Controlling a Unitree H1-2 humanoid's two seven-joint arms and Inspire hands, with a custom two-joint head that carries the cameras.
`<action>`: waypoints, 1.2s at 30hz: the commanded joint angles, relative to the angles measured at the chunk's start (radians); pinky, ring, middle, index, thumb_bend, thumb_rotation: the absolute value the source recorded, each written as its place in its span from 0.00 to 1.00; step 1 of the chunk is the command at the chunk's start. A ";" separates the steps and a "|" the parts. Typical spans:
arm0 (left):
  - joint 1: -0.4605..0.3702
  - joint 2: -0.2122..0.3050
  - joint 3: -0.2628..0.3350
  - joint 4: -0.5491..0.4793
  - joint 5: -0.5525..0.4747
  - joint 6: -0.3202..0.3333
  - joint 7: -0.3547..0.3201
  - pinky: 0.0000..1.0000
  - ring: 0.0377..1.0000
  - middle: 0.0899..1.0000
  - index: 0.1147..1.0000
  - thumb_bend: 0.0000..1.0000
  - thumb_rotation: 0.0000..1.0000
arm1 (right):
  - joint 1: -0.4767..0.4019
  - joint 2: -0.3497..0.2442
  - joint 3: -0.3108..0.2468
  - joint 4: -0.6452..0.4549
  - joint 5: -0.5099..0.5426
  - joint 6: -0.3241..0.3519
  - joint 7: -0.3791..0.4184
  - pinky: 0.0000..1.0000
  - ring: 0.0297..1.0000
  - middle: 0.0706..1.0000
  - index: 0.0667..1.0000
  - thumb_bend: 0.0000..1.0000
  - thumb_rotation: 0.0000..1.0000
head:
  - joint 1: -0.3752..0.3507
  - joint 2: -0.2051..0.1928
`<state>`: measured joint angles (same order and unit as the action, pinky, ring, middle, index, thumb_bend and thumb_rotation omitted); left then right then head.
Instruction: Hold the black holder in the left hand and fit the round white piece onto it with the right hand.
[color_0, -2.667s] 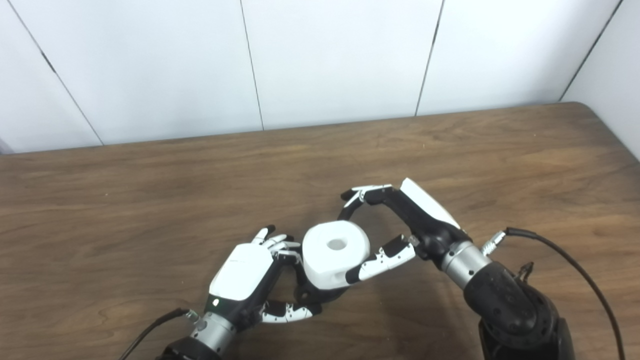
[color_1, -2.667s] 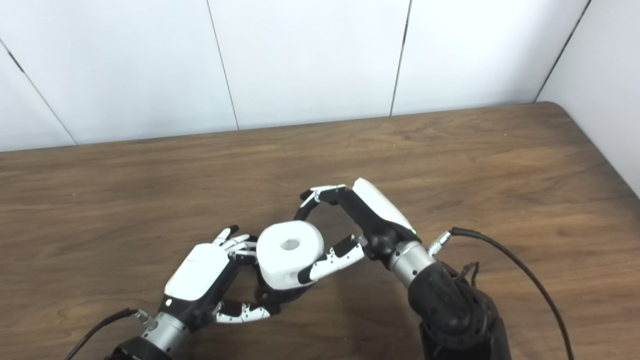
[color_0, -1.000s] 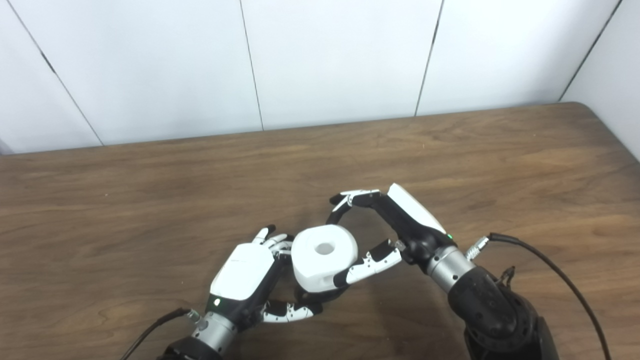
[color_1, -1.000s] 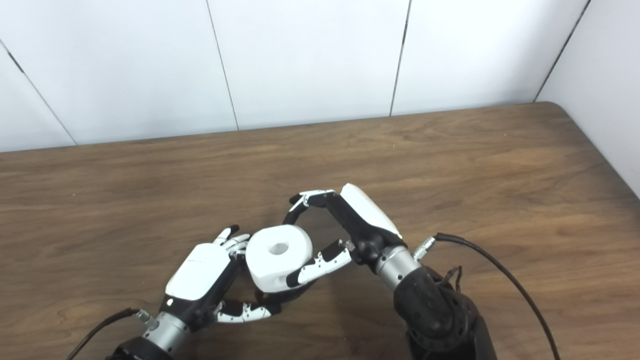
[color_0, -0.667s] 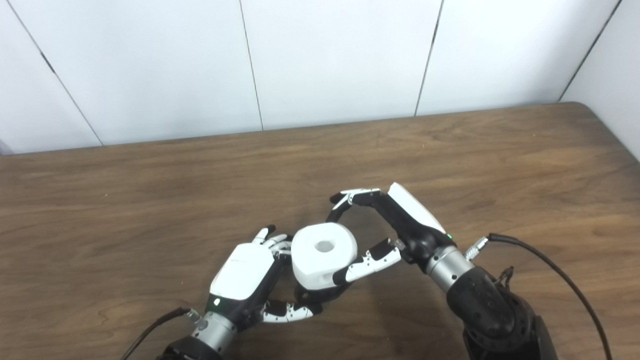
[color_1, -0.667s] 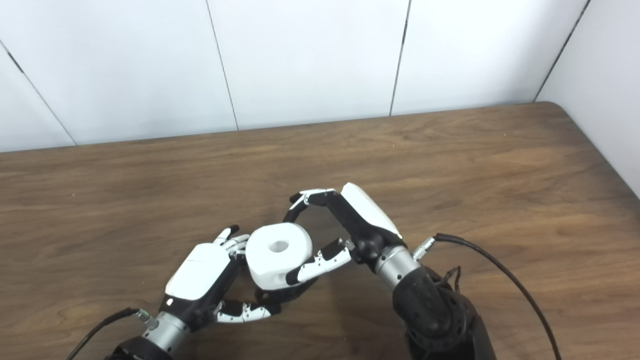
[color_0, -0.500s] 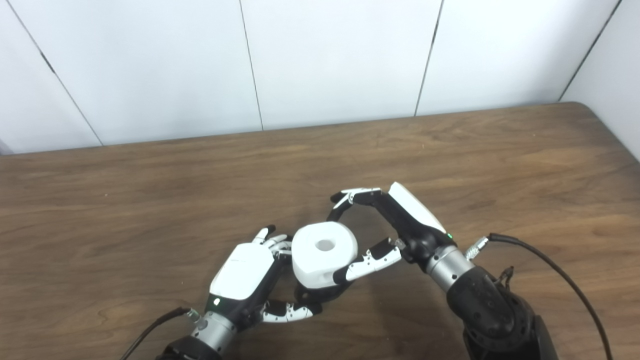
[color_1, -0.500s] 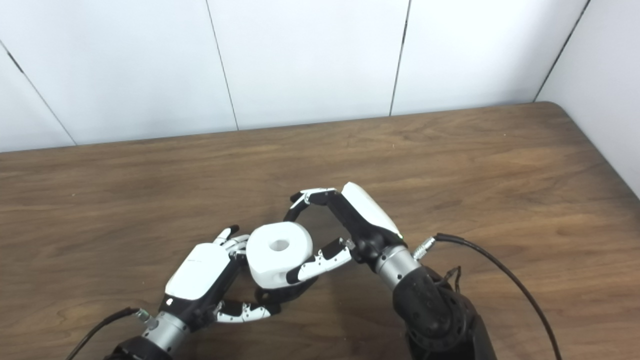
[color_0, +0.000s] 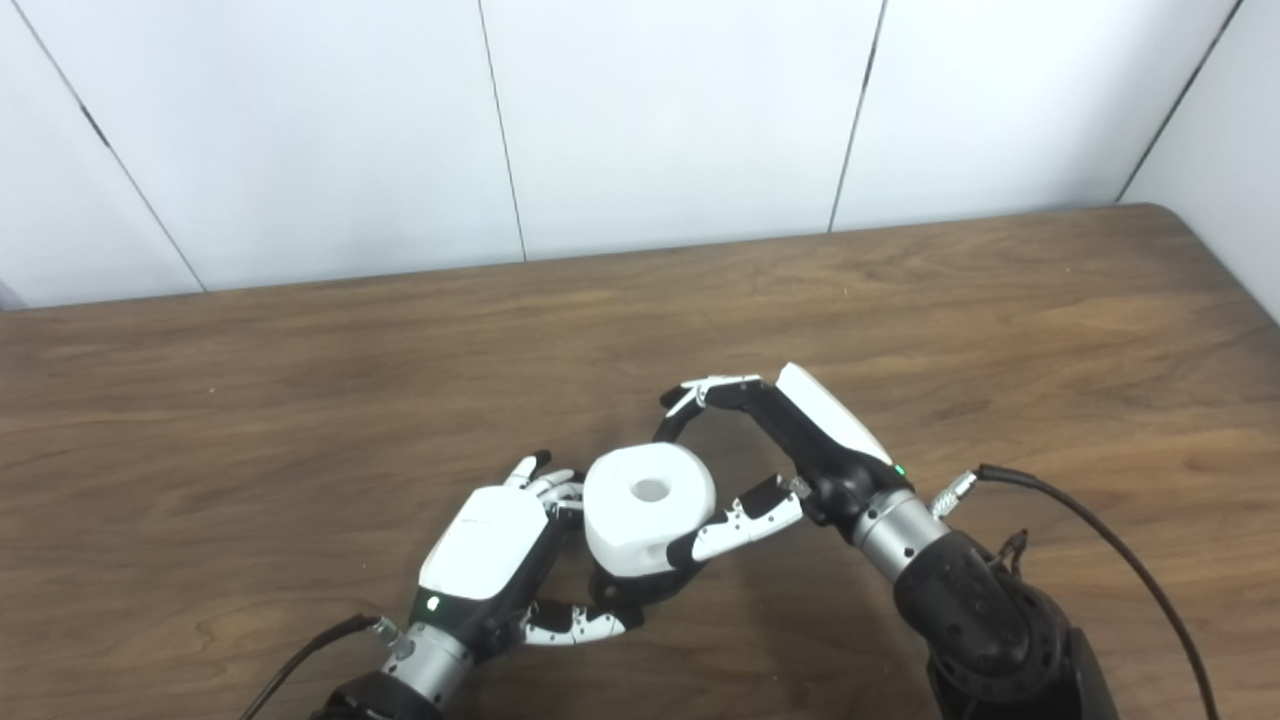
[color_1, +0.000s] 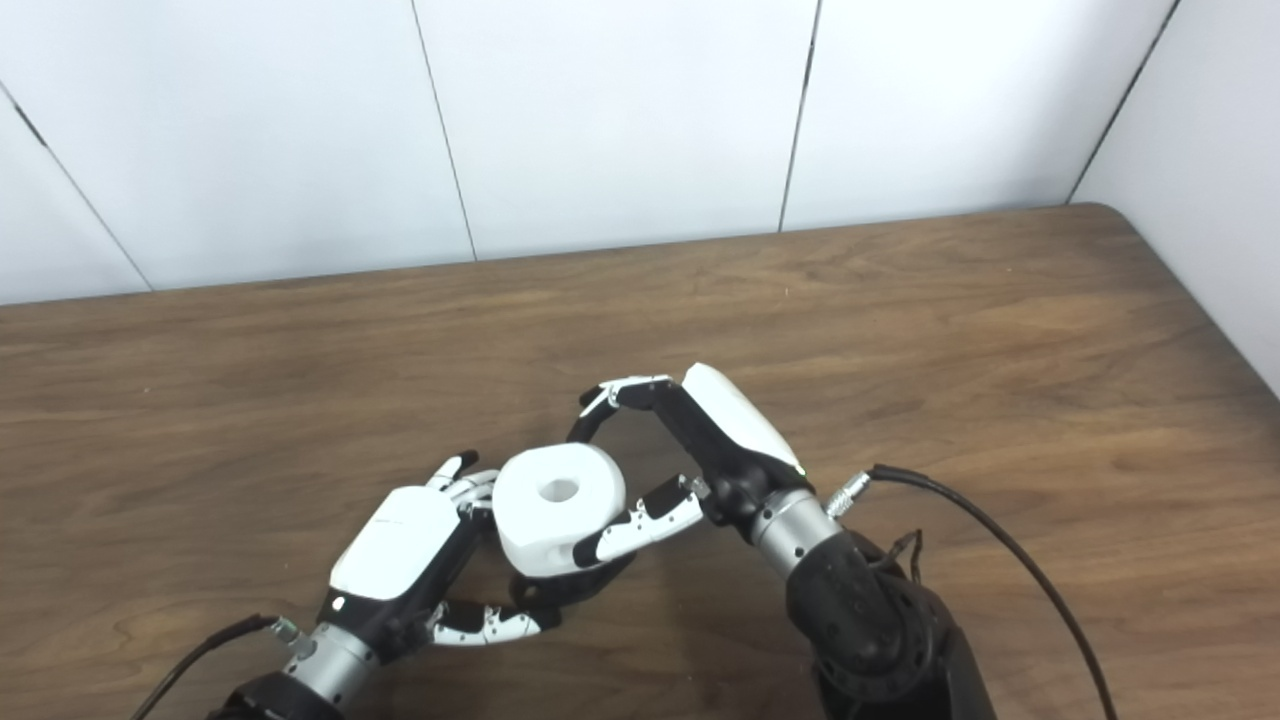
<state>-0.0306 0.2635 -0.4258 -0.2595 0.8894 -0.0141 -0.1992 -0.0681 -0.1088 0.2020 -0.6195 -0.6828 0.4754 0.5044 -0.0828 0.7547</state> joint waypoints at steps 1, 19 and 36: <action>0.004 0.018 -0.005 -0.002 0.007 -0.007 -0.027 0.99 0.86 0.75 0.42 0.52 0.05 | -0.021 -0.008 -0.005 -0.012 -0.007 -0.008 -0.012 0.86 0.87 0.76 0.45 0.52 0.14 | -0.002 0.003; 0.001 0.021 -0.001 0.001 0.003 -0.008 -0.031 0.99 0.87 0.75 0.42 0.52 0.05 | -0.027 -0.002 -0.008 -0.010 -0.013 -0.008 -0.014 0.85 0.87 0.76 0.44 0.53 0.14 | -0.010 0.002; 0.004 0.022 0.003 -0.003 0.000 -0.007 -0.032 1.00 0.86 0.75 0.42 0.52 0.05 | -0.022 -0.011 -0.002 -0.012 -0.019 -0.009 -0.017 0.84 0.87 0.76 0.44 0.52 0.14 | -0.016 0.007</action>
<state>-0.0308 0.2665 -0.4215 -0.2594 0.8849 -0.0174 -0.2024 -0.0731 -0.1164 0.2022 -0.6195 -0.6925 0.4756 0.5014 -0.0997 0.7609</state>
